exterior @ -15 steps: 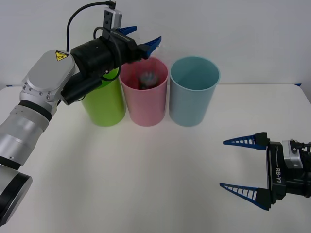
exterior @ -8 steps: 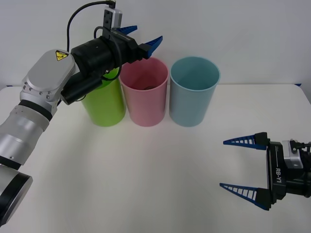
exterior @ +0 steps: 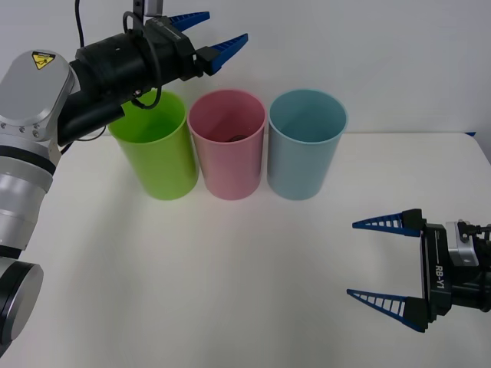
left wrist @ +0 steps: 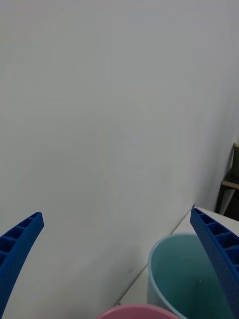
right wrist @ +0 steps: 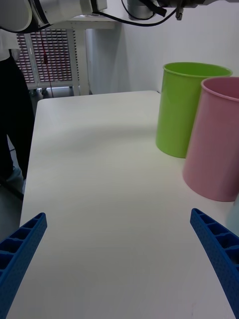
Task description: Put cans in the blue bin and PET bottles in the pink bin and trash in the green bin.
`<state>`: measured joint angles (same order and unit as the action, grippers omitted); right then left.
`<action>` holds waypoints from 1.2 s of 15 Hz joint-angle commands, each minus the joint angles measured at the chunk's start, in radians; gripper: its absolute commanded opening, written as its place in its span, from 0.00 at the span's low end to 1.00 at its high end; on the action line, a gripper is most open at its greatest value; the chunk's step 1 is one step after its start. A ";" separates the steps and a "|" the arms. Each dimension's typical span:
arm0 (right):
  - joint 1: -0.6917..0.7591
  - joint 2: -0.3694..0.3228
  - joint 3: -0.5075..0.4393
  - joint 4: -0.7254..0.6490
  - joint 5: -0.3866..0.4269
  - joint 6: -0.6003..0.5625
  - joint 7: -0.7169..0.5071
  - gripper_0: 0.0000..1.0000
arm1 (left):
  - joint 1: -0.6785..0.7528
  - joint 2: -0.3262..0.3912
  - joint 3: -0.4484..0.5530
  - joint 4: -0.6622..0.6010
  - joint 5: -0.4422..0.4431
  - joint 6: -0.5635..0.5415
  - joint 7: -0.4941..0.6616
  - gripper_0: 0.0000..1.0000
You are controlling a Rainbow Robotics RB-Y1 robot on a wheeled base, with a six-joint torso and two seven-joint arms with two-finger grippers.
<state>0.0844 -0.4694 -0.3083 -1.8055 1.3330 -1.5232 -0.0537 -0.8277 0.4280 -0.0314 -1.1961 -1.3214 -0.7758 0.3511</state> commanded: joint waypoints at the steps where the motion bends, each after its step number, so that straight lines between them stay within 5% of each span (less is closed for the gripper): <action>1: 0.000 0.000 0.000 0.000 0.000 0.000 0.000 1.00 | 0.001 0.000 0.045 -0.017 0.054 -0.020 -0.011 1.00; 5: 0.000 0.000 0.000 0.000 0.000 0.000 0.000 1.00 | 0.047 0.008 0.197 -0.057 0.057 -0.171 -0.017 1.00; 12: 0.000 0.000 0.000 0.000 0.000 0.000 0.000 1.00 | 0.352 0.218 0.300 -0.410 0.245 -0.220 0.095 1.00; 18: 0.000 0.000 0.000 0.000 0.000 0.000 0.000 1.00 | 0.599 0.301 0.442 -0.545 0.358 -0.319 0.100 1.00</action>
<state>0.0843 -0.4694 -0.3083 -1.8055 1.3330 -1.5232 -0.0537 -0.2495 0.7276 0.3836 -1.7371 -0.9645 -1.0612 0.4498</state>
